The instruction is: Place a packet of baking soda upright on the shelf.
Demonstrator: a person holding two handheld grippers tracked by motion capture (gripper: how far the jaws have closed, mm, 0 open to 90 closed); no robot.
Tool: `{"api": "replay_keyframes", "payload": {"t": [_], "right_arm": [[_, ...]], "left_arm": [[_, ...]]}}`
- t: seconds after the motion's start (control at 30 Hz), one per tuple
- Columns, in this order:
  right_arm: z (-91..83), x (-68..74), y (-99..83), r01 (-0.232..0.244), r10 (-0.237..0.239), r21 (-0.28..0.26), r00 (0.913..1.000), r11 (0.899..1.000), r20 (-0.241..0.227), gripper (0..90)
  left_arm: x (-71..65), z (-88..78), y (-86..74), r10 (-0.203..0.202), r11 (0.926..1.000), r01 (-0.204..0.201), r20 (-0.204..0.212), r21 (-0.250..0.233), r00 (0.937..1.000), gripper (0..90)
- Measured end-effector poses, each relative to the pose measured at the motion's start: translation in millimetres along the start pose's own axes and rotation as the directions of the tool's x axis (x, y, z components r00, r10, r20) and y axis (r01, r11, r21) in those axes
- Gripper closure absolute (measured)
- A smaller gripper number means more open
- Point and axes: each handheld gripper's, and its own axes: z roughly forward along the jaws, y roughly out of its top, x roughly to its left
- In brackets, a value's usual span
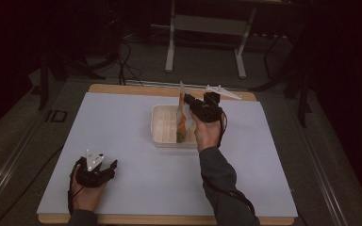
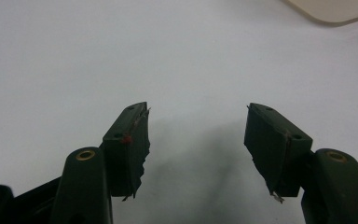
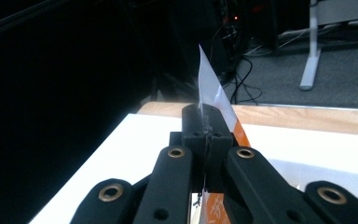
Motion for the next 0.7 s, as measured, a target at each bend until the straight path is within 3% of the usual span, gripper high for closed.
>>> {"api": "replay_keyframes", "payload": {"t": [0.23,0.7], "right_arm": [[5.6,-8.6,-13.2,-0.035,0.035,0.020,0.9994,0.999,-0.004,90.0],[15.2,-11.7,-12.7,-0.032,0.027,0.083,0.9980,0.996,0.058,90.0]], "left_arm": [[0.0,0.0,0.0,0.000,1.0000,0.000,0.001,0.002,1.0000,39.8],[-0.2,0.2,0.0,0.000,1.0000,0.000,0.000,0.004,1.0000,39.6]]}}
